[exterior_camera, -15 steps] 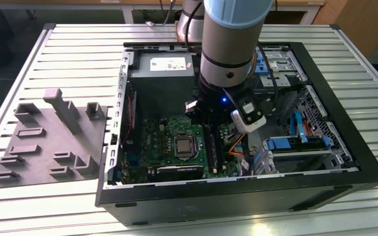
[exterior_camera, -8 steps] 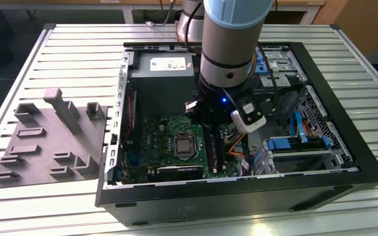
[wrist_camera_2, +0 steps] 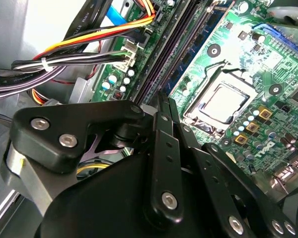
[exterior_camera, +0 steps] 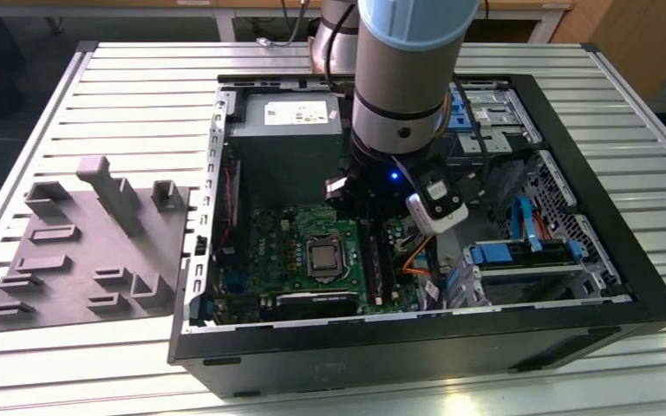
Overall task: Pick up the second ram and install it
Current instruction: 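Insert the second ram into the second slot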
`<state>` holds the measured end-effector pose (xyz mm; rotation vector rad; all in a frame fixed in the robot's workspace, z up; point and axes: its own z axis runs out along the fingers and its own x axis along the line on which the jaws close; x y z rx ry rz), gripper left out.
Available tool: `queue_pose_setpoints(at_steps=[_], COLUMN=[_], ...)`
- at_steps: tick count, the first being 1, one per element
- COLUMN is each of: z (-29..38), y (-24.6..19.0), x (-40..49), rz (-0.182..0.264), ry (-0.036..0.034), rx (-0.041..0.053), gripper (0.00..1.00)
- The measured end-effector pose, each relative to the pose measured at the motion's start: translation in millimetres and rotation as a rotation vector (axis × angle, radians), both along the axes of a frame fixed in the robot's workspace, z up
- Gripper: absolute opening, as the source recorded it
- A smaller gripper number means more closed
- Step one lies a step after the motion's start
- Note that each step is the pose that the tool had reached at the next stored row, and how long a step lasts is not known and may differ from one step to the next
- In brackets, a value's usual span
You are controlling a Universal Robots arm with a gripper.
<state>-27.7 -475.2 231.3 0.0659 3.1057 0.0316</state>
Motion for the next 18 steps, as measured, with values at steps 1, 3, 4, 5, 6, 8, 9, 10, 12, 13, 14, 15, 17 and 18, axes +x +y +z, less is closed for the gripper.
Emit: queue_pose_setpoints(at_steps=[1, 3, 4, 5, 6, 8, 9, 10, 12, 13, 14, 15, 17, 18], z=[0.0, 0.0, 0.0, 0.0, 0.0, -0.1, -0.3, -0.5, -0.9, -0.9, -1.0, -1.0, -1.1, -1.1], y=[0.2, 0.5, 1.0, 1.2, 1.2, 1.2, 1.2, 1.2, 1.2, 1.2, 1.2, 1.2, 1.2, 1.2], x=[-0.1, -0.1, -0.2, -0.2, -0.2, -0.2, -0.2, -0.2, -0.2, -0.2, -0.2, -0.2, -0.2, -0.2], rz=[0.000, 0.000, 0.000, 0.000, 0.000, 0.000, 0.000, 0.000, 0.000, 0.000, 0.000, 0.000, 0.000, 0.000], ry=[0.0000, 0.0000, 0.0000, 0.0000, 0.0000, 0.0000, 0.0001, 0.0000, 0.0000, 0.0001, 0.0001, 0.0001, 0.0000, 0.0000], rx=[0.0000, 0.0000, 0.0000, 0.0000, 0.0000, -0.0001, -0.0002, -0.0001, 0.0000, -0.0001, -0.0001, -0.0002, 0.0000, 0.0000], gripper=[0.11, 0.11, 0.11, 0.11, 0.11, 0.11, 0.11, 0.11, 0.11, 0.11, 0.11, 0.11, 0.11, 0.11])
